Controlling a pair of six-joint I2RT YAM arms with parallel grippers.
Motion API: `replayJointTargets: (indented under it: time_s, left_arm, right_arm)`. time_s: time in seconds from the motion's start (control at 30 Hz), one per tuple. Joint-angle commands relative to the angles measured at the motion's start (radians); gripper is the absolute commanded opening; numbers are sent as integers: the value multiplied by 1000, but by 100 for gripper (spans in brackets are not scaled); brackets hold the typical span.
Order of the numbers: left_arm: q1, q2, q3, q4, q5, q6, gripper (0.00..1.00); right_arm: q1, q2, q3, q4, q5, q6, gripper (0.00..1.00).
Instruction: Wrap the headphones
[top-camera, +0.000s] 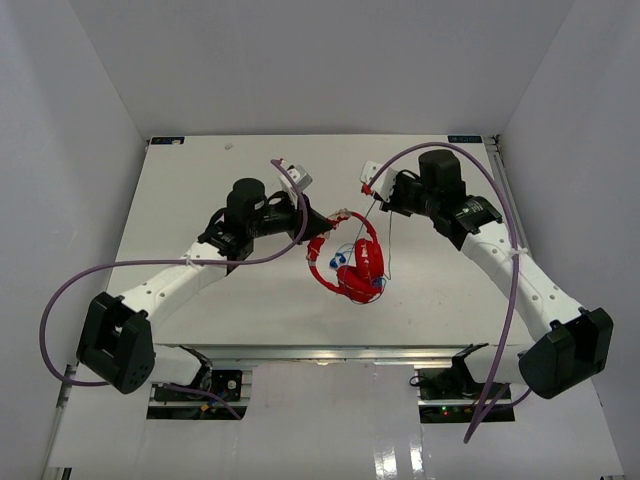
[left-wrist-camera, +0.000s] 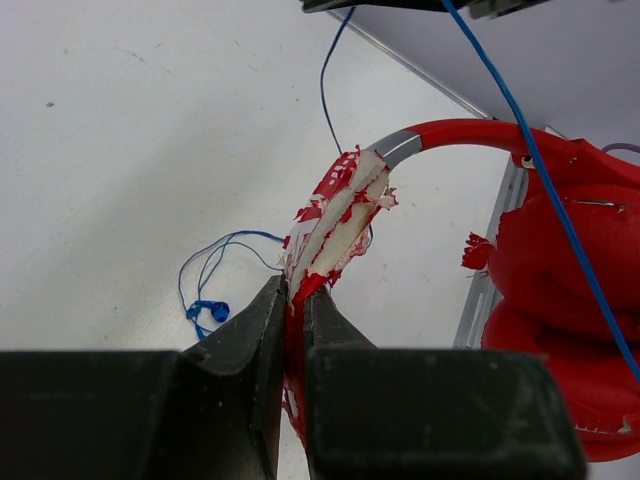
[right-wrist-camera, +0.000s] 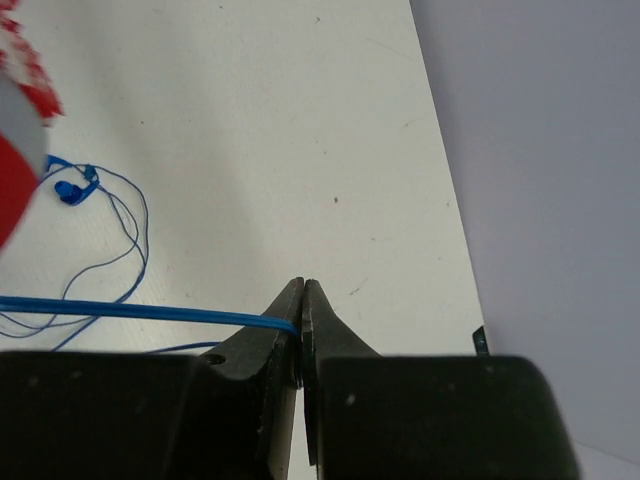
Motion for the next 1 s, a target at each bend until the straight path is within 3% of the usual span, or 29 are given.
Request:
replayJointTargets:
  time_s: [0.0, 0.23, 0.47, 0.97]
  left_arm:
    - [-5, -100, -28, 148, 78, -105, 0]
    - [-5, -159, -59, 250, 13, -207, 0]
    - [-5, -179, 9, 213, -105, -237, 0]
    - [-5, -184, 131, 153, -144, -267, 0]
  right_arm:
    - [-44, 11, -14, 78, -133, 129, 8]
    - [-123, 31, -50, 122, -348, 271, 8]
    - [-240, 22, -115, 240, -571, 413, 8]
    - [-320, 138, -155, 329, -586, 525, 8]
